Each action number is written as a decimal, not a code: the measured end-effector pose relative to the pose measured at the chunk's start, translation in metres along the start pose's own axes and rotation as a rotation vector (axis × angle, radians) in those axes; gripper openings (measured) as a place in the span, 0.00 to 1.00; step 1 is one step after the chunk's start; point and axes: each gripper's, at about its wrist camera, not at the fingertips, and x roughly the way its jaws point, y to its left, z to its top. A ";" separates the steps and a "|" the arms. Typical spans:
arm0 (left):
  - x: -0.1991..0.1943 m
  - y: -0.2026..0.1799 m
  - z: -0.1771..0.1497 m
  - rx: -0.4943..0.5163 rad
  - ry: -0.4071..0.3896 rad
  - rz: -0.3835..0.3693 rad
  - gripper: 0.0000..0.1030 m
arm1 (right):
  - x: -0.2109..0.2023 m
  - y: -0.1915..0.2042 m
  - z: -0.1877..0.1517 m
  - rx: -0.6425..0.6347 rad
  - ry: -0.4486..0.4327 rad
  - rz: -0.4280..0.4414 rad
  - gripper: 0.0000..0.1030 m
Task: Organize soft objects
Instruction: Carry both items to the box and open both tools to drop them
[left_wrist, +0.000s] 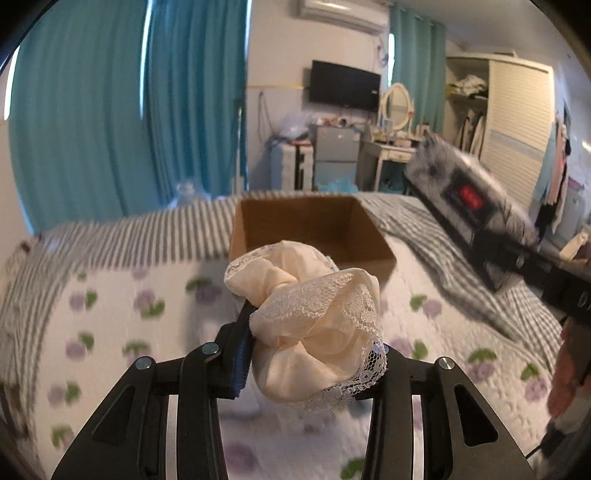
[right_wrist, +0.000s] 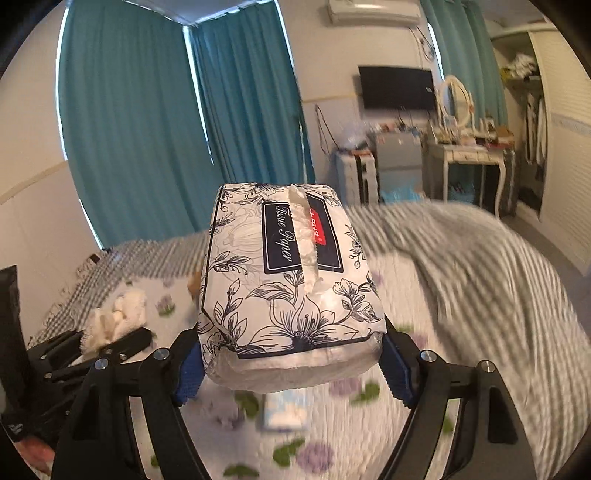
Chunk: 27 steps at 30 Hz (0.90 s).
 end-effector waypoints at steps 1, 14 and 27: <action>0.004 0.000 0.008 0.006 -0.006 -0.001 0.38 | 0.005 0.003 0.014 -0.016 -0.011 0.000 0.77; 0.147 0.010 0.070 0.127 0.061 -0.001 0.38 | 0.161 0.008 0.065 -0.091 0.057 -0.007 0.77; 0.183 0.009 0.050 0.183 0.058 0.025 0.69 | 0.221 0.002 0.055 -0.123 0.106 0.012 0.92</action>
